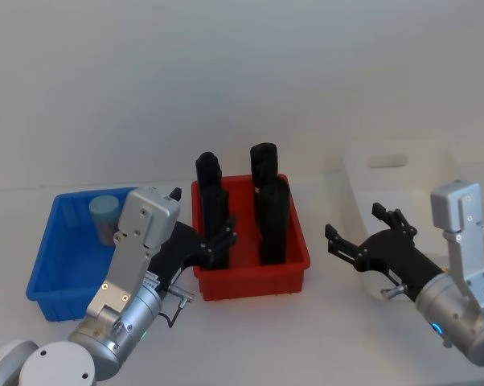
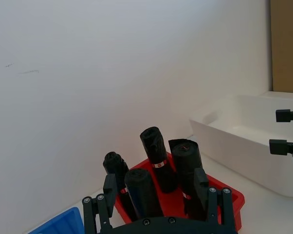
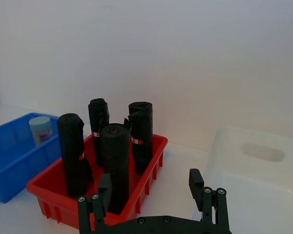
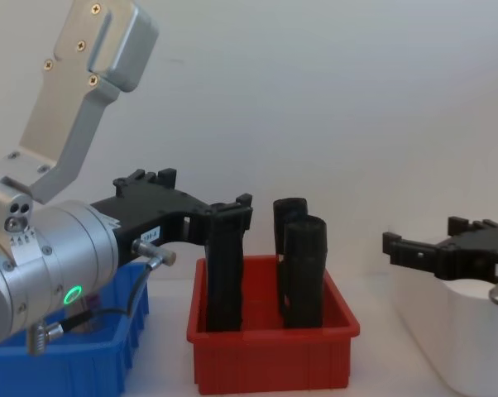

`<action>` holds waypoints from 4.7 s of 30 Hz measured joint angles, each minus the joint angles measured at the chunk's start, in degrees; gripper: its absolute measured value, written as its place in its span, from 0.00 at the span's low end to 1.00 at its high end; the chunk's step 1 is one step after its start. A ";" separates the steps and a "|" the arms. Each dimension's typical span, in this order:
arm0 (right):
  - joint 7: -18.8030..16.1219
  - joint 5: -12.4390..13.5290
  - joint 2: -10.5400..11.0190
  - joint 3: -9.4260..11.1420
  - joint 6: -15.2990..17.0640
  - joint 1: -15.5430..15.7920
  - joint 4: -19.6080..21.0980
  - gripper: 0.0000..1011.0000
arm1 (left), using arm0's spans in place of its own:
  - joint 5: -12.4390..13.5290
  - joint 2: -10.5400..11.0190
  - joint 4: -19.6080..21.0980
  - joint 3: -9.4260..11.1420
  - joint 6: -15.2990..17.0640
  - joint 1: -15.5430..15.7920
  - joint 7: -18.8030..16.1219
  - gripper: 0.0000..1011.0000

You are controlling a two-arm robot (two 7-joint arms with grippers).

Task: Pick the cotton swabs from the blue box and place them into the white box.

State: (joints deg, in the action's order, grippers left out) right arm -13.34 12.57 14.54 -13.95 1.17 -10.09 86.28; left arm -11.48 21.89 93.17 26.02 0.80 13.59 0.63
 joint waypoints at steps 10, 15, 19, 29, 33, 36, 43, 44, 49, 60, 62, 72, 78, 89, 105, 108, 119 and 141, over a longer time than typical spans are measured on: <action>-2.77 -1.95 -2.50 -0.85 -1.34 -5.20 -6.94 0.99 | 0.00 0.00 0.00 0.00 0.00 0.00 0.00 0.99; -4.26 -2.99 -3.87 -1.38 -2.12 -8.00 -10.58 0.99 | 0.00 0.00 0.00 0.00 0.00 0.00 0.00 0.99; -5.21 -3.74 -4.87 -1.80 -2.69 -10.01 -13.25 0.99 | 0.00 0.00 0.00 0.00 0.00 0.00 0.00 0.99; -7.35 -5.62 -7.22 -2.78 -3.98 -14.83 -20.02 0.99 | 0.00 0.00 0.00 0.00 0.00 0.00 -0.01 0.99; -7.97 -6.32 -8.07 -3.11 -4.58 -16.64 -22.73 0.99 | 0.00 0.00 0.00 0.00 0.00 0.00 -0.01 0.99; -8.38 -6.74 -8.64 -3.32 -5.08 -17.93 -24.76 0.99 | 0.00 0.00 0.00 0.00 0.00 0.00 0.00 0.99; -9.44 -7.40 -9.82 -3.57 -6.22 -20.87 -29.50 0.99 | 0.00 0.00 0.00 0.00 0.00 0.00 -0.01 0.99; -9.67 -7.51 -10.04 -3.61 -6.48 -21.44 -30.45 0.99 | 0.00 0.00 0.00 0.00 -0.01 0.00 0.00 0.99; -10.31 -7.80 -10.70 -3.74 -7.30 -23.19 -33.45 0.99 | 0.00 0.00 0.00 0.00 0.00 0.00 -0.01 0.99; -11.83 -8.13 -12.17 -4.01 -9.45 -27.09 -40.79 0.92 | 0.00 0.00 0.00 0.00 0.00 0.00 0.00 0.99; -12.29 -8.13 -12.42 -4.06 -9.94 -27.70 -42.00 0.87 | 0.00 0.00 0.00 0.00 0.00 0.00 -0.01 0.99; -13.93 -7.66 -13.32 -4.26 -11.87 -30.00 -46.67 0.59 | 0.00 0.00 0.00 0.00 0.00 0.00 -0.01 0.99; -14.36 -7.24 -13.56 -4.27 -12.63 -30.60 -47.94 0.49 | 0.00 0.00 0.00 0.00 0.00 0.00 -0.01 0.99; -13.42 -5.73 -12.64 -3.84 -12.36 -28.14 -42.20 0.45 | 0.00 0.00 0.00 0.00 0.00 0.00 -0.01 0.99; -6.79 -2.62 -9.63 -2.80 -9.05 -20.40 -24.36 0.45 | 0.00 0.00 0.00 0.00 0.00 0.00 -0.01 0.99; -5.07 -2.04 -8.86 -2.37 -8.46 -18.83 -20.85 0.45 | 0.00 0.00 0.00 0.00 0.00 0.00 -0.01 0.99; 0.98 -0.54 -5.64 -0.21 -6.54 -13.90 -10.43 0.45 | 0.00 0.00 0.00 0.00 0.00 0.00 -0.01 0.99; 8.35 1.70 -0.76 3.94 -2.83 -8.22 -1.53 0.45 | 0.01 0.00 0.00 0.00 -0.01 0.00 -0.01 0.99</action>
State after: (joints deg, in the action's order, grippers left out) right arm -4.99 14.28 13.79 -10.01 -1.66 -18.31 84.75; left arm -11.48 21.89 93.17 26.02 0.79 13.59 0.62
